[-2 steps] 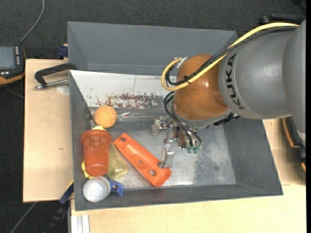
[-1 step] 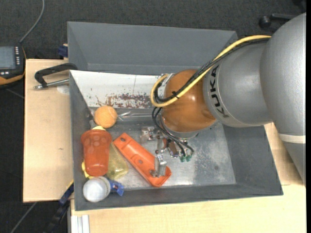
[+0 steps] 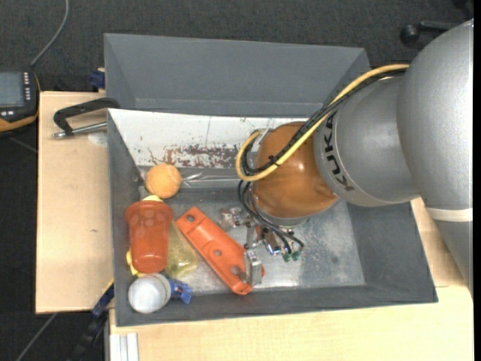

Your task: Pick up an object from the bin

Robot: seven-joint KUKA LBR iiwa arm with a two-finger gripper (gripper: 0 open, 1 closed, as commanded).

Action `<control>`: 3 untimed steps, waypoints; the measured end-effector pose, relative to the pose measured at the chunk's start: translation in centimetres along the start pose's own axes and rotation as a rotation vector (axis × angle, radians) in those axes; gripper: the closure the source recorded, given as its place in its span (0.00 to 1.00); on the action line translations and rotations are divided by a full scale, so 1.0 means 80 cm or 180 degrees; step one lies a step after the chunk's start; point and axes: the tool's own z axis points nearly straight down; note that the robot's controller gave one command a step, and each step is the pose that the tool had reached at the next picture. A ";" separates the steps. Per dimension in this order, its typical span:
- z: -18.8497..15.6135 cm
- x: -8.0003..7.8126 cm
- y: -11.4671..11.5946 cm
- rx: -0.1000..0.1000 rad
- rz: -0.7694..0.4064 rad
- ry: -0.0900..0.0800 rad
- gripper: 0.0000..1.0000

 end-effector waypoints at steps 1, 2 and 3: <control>0.004 -0.009 0.044 -0.0022 0.0077 -0.0022 0.00; 0.004 -0.049 0.066 0.0002 -0.0503 -0.0007 1.00; 0.004 -0.049 0.066 0.0001 -0.0502 -0.0006 1.00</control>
Offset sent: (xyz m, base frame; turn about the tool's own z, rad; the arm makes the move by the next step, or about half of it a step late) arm 0.0241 0.0607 -0.0053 -0.1612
